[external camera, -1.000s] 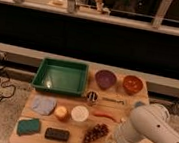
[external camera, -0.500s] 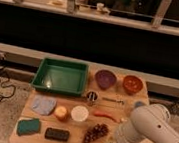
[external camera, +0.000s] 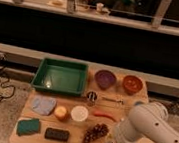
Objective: Place brush in paper cup
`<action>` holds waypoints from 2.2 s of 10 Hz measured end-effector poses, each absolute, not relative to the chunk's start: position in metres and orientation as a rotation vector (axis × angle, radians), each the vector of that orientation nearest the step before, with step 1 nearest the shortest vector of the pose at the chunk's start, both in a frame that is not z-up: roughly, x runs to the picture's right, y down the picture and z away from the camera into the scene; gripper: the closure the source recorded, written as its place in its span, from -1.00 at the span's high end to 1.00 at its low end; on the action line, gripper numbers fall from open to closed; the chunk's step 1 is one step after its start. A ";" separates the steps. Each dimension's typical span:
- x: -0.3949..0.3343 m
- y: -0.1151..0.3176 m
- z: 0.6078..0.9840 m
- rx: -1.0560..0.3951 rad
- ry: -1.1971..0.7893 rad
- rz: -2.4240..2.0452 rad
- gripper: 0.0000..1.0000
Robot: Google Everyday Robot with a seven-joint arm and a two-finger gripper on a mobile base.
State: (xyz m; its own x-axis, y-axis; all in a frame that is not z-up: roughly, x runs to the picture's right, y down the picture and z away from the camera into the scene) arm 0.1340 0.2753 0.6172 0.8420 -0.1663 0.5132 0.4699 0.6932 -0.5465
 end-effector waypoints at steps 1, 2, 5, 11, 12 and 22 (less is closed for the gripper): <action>0.118 0.268 0.622 -0.718 -0.454 -0.387 -0.79; 0.105 0.262 0.626 -0.712 -0.458 -0.401 -0.79; 0.063 0.241 0.635 -0.689 -0.473 -0.468 -0.79; 0.031 0.208 0.644 -0.660 -0.494 -0.549 -0.79; 0.024 0.207 0.646 -0.659 -0.500 -0.560 -0.79; -0.001 0.176 0.666 -0.631 -0.505 -0.609 -0.79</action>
State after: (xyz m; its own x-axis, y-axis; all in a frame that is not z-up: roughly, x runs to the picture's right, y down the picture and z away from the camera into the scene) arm -0.0006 0.1759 0.6660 0.7133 -0.3638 0.5990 0.6561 0.6473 -0.3880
